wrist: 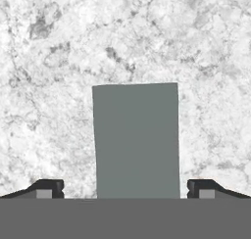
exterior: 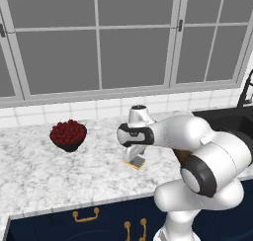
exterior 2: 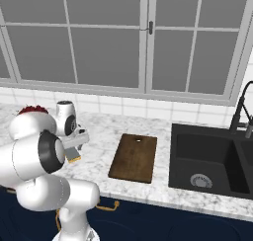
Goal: Pick up the sponge from the counter and clean the cutting board by briefly scrubbing or pressing down on the cutting board. Once finished, release the sponge.
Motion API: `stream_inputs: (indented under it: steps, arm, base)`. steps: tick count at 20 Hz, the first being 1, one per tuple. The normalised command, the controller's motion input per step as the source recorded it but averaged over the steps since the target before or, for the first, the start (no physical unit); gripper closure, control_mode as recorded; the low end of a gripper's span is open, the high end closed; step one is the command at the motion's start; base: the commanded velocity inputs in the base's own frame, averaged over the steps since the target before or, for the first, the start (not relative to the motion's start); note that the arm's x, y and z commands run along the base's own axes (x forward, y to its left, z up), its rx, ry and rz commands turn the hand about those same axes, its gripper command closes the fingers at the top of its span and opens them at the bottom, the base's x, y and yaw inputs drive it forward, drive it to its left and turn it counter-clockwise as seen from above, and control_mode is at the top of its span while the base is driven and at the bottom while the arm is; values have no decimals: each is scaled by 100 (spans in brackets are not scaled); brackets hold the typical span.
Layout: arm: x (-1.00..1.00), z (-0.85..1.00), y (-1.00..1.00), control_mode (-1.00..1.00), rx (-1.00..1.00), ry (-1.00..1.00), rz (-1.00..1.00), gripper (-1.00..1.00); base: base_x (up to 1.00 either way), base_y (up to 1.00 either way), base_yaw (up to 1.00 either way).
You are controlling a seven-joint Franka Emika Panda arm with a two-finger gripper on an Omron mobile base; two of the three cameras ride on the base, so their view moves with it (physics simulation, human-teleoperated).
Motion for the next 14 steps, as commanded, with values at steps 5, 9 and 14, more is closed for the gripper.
stream_inputs:
  steps: [5,9,14]
  arm:
    - [0,-18,1,-100,0,0,0,-100]
    - [0,-15,0,-100,0,0,0,-100]
    - [0,-12,0,-100,0,0,0,-100]
  base:
    - [0,0,0]
    - [0,0,0]
    - [0,0,0]
